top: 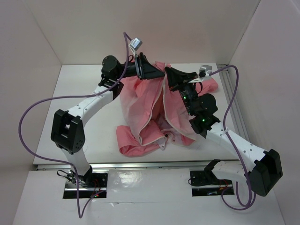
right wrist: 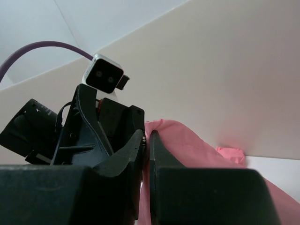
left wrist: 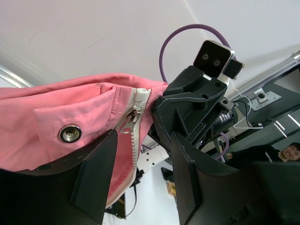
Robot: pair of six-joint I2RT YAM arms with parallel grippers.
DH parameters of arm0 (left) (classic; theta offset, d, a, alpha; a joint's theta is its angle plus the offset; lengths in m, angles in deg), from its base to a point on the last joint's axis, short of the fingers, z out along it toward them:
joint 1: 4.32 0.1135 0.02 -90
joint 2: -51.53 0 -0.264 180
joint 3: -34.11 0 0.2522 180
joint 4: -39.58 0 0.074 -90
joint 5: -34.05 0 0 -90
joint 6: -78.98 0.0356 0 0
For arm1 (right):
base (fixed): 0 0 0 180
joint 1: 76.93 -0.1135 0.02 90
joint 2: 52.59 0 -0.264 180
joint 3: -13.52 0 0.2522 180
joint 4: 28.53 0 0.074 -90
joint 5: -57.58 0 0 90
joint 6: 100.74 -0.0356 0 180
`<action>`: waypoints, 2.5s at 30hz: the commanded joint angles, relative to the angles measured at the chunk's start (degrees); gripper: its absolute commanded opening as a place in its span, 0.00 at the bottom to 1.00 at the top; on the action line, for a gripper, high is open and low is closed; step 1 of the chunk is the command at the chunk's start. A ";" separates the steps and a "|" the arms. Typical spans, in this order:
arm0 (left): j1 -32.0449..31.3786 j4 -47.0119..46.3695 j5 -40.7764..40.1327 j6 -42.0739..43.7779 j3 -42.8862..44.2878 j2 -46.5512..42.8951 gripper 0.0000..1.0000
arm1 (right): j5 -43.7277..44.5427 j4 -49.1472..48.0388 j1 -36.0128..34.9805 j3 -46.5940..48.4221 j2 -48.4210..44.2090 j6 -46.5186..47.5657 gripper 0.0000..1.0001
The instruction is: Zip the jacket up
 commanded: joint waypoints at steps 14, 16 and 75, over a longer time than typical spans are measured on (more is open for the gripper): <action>-0.74 -21.96 -1.91 -10.80 -2.21 3.16 0.49 | -0.36 -3.34 0.21 3.44 -1.10 0.40 0.00; -0.74 -25.48 -2.53 -12.74 -2.83 3.16 0.44 | -0.36 -2.81 0.21 3.44 -1.10 0.40 0.00; -4.08 -2.20 -7.09 -5.54 -14.25 -3.79 0.00 | -0.80 -5.53 0.21 10.29 1.80 7.78 0.00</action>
